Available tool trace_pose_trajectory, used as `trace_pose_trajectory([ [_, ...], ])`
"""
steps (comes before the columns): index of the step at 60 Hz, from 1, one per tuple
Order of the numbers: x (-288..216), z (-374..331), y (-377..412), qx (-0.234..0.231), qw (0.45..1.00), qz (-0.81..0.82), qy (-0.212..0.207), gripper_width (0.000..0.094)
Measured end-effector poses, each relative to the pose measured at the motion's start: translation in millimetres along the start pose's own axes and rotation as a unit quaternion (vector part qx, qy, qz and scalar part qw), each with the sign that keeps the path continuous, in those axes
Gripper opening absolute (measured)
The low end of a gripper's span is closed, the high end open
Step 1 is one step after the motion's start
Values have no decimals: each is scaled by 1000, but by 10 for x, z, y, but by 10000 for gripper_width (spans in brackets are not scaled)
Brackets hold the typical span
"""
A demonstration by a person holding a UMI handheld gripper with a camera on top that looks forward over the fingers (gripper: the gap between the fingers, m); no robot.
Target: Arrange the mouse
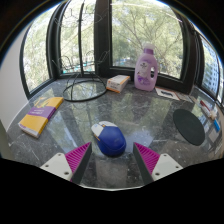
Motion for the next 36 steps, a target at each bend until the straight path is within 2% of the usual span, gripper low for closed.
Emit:
trace_pose_trajectory([
  [6,-162,199,-47,25,1000,-3,0,861],
  [18,-441,401,-140,34,999,11,-7,839],
  [23,-503,456,-116,28,999,17,-10,717],
  [27,-523,494,-48,14,1000,15,-14,534],
  [36,-529,493,-23,19,1000,11,-21,433],
])
Point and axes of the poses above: the point between the fingertips, and its own axes, seen from behind it with the camera up: y to the left, x down, z forward, the way the camera looks, the point moved 6 cm from there along -z, backward, against the way the camera looks, and after that the axes turned 15 degrees about y, right-handed, at the moved point
